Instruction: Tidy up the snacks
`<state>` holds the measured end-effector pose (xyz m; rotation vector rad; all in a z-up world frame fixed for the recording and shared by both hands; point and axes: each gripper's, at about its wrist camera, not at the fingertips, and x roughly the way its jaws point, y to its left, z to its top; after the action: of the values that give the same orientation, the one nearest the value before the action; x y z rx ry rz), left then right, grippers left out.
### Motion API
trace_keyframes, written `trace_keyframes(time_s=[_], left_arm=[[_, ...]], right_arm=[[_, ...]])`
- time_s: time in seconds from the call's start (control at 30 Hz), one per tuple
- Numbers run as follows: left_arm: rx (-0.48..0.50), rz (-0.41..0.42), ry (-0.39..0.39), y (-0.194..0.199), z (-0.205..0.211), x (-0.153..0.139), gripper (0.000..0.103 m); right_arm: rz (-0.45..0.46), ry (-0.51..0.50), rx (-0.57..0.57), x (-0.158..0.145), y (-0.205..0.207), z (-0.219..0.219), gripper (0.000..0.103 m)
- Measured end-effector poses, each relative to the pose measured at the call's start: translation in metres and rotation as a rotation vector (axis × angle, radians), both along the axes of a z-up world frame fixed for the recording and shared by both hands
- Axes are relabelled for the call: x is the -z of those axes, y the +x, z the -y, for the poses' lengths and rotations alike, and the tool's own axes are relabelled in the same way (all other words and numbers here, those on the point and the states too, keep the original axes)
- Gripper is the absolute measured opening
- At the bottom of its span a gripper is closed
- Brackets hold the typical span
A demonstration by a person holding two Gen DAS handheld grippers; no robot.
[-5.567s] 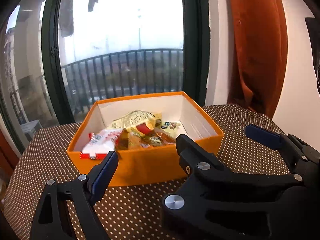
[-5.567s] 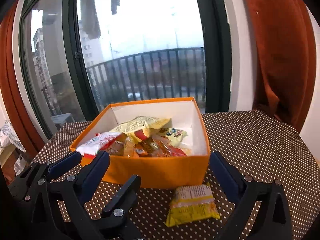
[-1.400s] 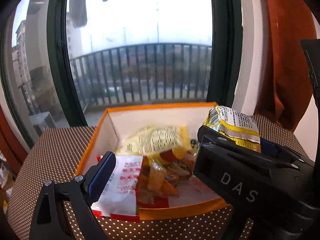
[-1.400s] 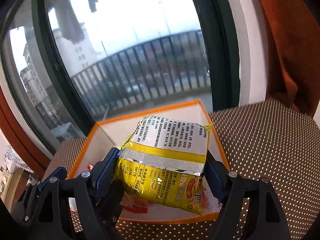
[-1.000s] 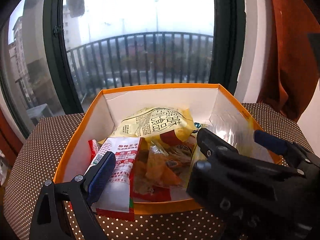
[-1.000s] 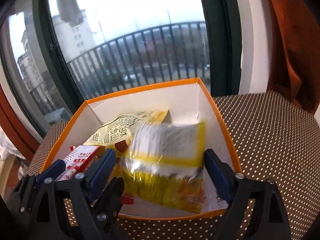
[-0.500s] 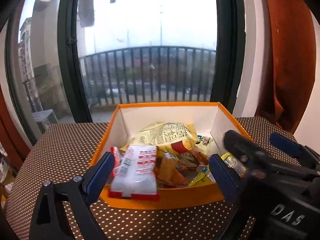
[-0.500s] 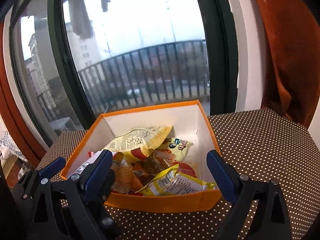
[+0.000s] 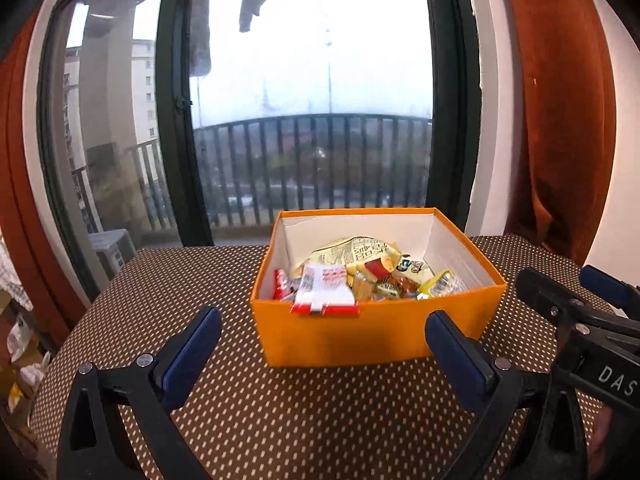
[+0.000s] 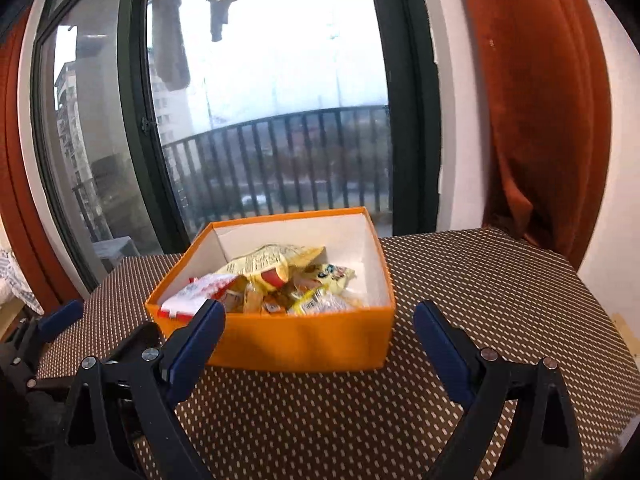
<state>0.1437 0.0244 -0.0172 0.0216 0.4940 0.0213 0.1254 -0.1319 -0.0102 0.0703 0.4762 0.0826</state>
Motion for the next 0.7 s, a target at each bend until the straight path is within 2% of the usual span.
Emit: trace_keyframes(time_s=[0.2, 0.33, 0.4, 0.7], left_arm=[[-0.017, -0.001, -0.025, -0.042, -0.011, 0.002, 0.103], [-0.037, -0.005, -0.057, -0.065, -0.018, 0.004, 0.103], [-0.031, -0.008, -0.075, -0.073, -0.02, 0.005, 0.103], [-0.014, 0.012, -0.056, -0.094, -0.014, -0.002, 0.103]], right_arm=[[0.011, -0.004, 0.016, -0.001, -0.039, 0.003, 0.098], [0.044, -0.053, 0.04, -0.003, -0.07, 0.006, 0.099], [0.05, -0.038, 0.044, -0.003, -0.08, 0.007, 0.099], [0.032, -0.001, 0.012, 0.0, -0.094, 0.008, 0.1]])
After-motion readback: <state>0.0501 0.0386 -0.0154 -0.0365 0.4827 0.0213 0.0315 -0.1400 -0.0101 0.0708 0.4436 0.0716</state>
